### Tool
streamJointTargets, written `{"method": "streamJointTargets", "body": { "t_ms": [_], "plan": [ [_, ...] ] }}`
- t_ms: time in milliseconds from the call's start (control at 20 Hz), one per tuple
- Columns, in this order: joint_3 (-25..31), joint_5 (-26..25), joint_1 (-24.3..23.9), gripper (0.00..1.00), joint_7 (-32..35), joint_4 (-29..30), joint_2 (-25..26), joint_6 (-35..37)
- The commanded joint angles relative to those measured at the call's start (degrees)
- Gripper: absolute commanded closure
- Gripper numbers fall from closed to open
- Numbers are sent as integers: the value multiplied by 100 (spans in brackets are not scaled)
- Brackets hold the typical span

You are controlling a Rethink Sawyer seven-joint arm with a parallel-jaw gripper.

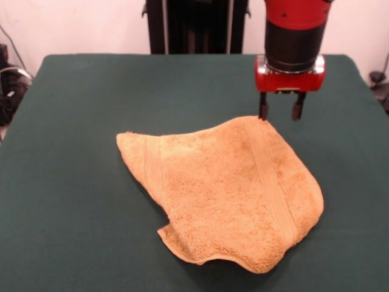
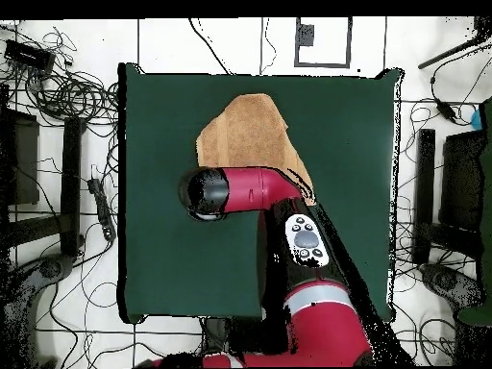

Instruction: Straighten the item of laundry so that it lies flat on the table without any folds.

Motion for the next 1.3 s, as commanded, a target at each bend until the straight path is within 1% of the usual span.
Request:
{"method": "streamJointTargets", "body": {
  "t_ms": [50,300,500,600,800,1000,1300],
  "plan": [
    [211,-235,225,0,361,174,367,-514],
    [142,-281,315,0,424,139,547,-711],
    [35,-309,428,0,516,225,564,-806],
    [-30,-358,457,0,520,158,763,-953],
    [-128,-404,521,0,570,226,870,-1118],
    [-262,-496,608,0,683,413,883,-1350],
    [-391,-564,503,0,670,704,704,-1381]
  ]
}}
